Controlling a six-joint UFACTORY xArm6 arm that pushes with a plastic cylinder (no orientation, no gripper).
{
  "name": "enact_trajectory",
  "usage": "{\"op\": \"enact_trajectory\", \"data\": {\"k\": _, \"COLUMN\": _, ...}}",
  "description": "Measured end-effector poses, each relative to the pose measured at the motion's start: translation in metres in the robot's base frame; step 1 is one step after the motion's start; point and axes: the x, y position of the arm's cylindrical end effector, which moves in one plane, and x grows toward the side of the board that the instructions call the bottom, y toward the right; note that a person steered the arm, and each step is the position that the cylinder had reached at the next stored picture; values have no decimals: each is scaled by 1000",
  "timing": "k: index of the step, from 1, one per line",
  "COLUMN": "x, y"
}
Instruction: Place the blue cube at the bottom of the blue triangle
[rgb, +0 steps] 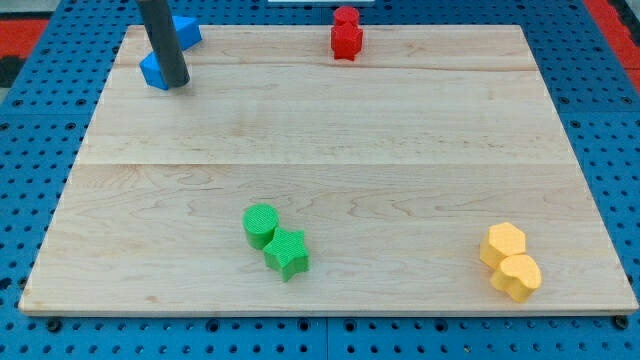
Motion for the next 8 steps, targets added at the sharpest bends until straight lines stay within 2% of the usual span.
{"op": "enact_trajectory", "data": {"k": 1, "x": 0, "y": 1}}
{"op": "enact_trajectory", "data": {"k": 2, "x": 58, "y": 9}}
{"op": "enact_trajectory", "data": {"k": 3, "x": 43, "y": -76}}
{"op": "enact_trajectory", "data": {"k": 6, "x": -22, "y": -54}}
{"op": "enact_trajectory", "data": {"k": 8, "x": 5, "y": -42}}
